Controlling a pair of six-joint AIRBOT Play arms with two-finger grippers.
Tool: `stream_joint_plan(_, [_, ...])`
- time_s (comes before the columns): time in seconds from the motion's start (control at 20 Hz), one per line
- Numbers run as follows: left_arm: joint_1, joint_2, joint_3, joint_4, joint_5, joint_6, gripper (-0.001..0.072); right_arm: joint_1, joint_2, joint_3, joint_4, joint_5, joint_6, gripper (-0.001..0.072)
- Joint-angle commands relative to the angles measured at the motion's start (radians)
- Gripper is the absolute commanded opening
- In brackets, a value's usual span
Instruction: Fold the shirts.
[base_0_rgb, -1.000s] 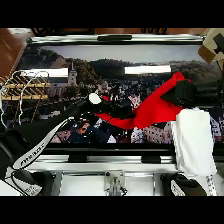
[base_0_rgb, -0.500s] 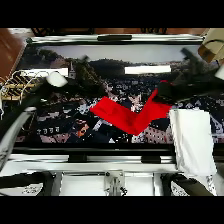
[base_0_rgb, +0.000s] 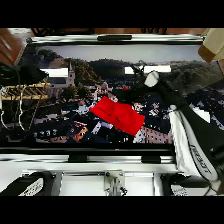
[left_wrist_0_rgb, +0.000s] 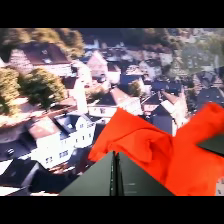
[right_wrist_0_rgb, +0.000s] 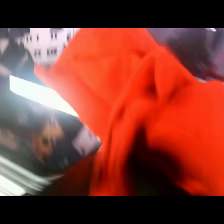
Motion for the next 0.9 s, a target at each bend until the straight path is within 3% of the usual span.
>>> stream_joint_plan(0.0, [0.036, 0.043, -0.001, 0.01, -0.069, -0.001, 0.003, 0.036, -0.119, 0.001, 0.212, -0.163, -0.032, 0.0522])
stream_joint_plan(0.1, [0.036, 0.042, -0.019, 0.011, -0.068, -0.001, 0.003, 0.011, -0.117, 0.001, 0.298, -0.132, -0.126, 0.0522])
stream_joint_plan(0.2, [0.036, 0.042, -0.048, 0.011, -0.068, 0.0, 0.003, -0.048, -0.089, 0.001, 0.225, -0.019, -0.127, 0.0522])
stream_joint_plan(0.5, [0.036, 0.042, -0.14, 0.011, -0.067, 0.008, 0.003, -0.232, 0.021, -0.04, -0.273, 0.455, -0.061, 0.0522])
stream_joint_plan(0.6, [0.036, 0.042, -0.153, 0.011, -0.068, 0.008, 0.003, -0.266, 0.063, -0.181, -0.206, 0.445, -0.089, 0.055])
stream_joint_plan(0.65, [0.036, 0.042, -0.159, 0.011, -0.068, 0.008, 0.003, -0.275, 0.08, -0.268, -0.156, 0.408, -0.125, 0.0651])
stream_joint_plan(0.85, [0.036, 0.042, -0.172, 0.01, -0.068, 0.011, 0.0031, -0.309, 0.093, -0.509, 0.108, 0.174, -0.159, 0.0651])
